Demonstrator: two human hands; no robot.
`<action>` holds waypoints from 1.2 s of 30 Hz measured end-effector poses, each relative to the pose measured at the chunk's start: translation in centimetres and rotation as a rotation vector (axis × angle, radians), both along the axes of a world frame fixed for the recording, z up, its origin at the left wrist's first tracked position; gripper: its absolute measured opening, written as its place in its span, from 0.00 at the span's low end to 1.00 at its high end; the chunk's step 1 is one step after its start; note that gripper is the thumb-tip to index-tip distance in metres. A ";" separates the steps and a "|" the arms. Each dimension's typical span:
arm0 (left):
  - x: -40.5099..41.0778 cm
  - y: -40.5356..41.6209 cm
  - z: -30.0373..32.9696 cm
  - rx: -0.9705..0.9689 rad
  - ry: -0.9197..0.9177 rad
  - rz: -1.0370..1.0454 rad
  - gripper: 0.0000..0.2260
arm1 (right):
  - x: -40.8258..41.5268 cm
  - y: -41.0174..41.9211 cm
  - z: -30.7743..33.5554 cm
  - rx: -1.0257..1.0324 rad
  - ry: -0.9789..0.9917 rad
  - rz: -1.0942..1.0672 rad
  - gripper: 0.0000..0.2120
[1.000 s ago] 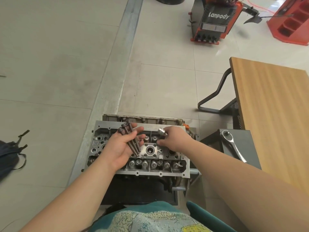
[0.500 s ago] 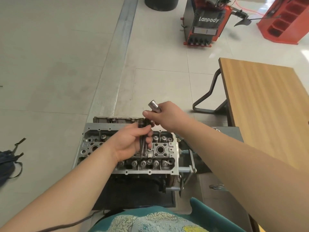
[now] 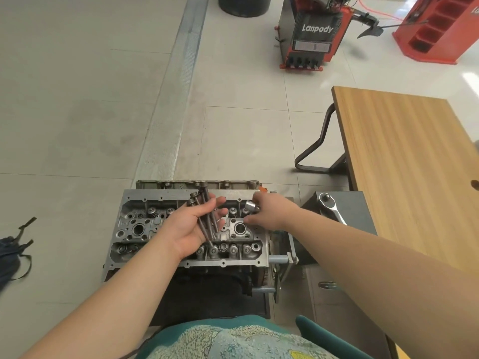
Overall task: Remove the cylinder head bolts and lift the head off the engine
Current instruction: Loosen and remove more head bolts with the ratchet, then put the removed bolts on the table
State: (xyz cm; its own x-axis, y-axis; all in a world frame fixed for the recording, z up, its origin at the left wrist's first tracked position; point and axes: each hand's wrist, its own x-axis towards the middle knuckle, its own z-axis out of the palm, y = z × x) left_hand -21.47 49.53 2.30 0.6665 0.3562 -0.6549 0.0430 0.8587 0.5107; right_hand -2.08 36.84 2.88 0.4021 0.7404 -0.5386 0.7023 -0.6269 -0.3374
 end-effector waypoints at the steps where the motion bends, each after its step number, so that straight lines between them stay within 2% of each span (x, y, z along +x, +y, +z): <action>1: 0.2 -0.1 0.0 0.024 0.016 0.003 0.12 | -0.1 0.1 0.6 0.031 0.017 -0.024 0.17; 4: 0.7 -0.1 0.1 0.126 0.053 -0.008 0.13 | -0.2 0.2 3.1 0.144 -0.019 -0.048 0.05; 7: 1.7 -0.3 0.9 0.276 0.064 -0.136 0.14 | -0.3 -0.5 7.3 0.275 -0.002 -0.059 0.11; 10: 3.1 -1.1 2.1 0.279 -0.086 -0.374 0.23 | -1.1 -2.0 10.5 0.365 0.129 -0.139 0.12; 12: 4.1 -2.2 2.7 0.302 -0.177 -0.591 0.23 | -2.2 -3.3 10.7 0.390 0.190 -0.279 0.11; 13: 4.4 -3.1 2.8 0.310 -0.205 -0.671 0.19 | -2.9 -3.9 10.3 0.403 0.208 -0.362 0.10; 15: 5.0 -5.5 2.8 0.252 -0.226 -0.759 0.10 | -4.1 -5.7 8.9 0.452 0.182 -0.547 0.08; 16: 5.1 -6.7 2.6 0.226 -0.212 -0.770 0.10 | -4.7 -6.7 8.1 0.477 0.160 -0.628 0.08; 19: 5.5 -9.7 2.0 0.304 -0.119 -0.809 0.12 | -6.7 -10.2 6.0 0.484 0.108 -0.863 0.22; 22: 5.9 -12.6 1.9 0.385 -0.107 -0.820 0.11 | -8.3 -14.2 4.8 0.492 0.140 -1.079 0.26; 25: 6.5 -15.7 2.5 0.567 -0.079 -0.894 0.11 | -9.4 -17.8 4.7 0.619 0.466 -1.227 0.20; 27: 7.8 -18.1 2.8 0.798 -0.059 -1.005 0.13 | -10.2 -20.1 4.3 0.703 0.660 -1.369 0.16; 29: 9.6 -21.1 3.2 1.073 -0.062 -1.135 0.10 | -10.6 -22.4 3.5 0.824 0.786 -1.563 0.20; 32: 12.4 -27.1 3.4 1.334 -0.094 -1.356 0.10 | -10.6 -26.4 2.7 1.061 0.871 -1.806 0.23; 36: 14.8 -35.0 2.7 1.392 -0.110 -1.504 0.20 | -9.1 -33.4 1.7 1.152 0.853 -1.973 0.26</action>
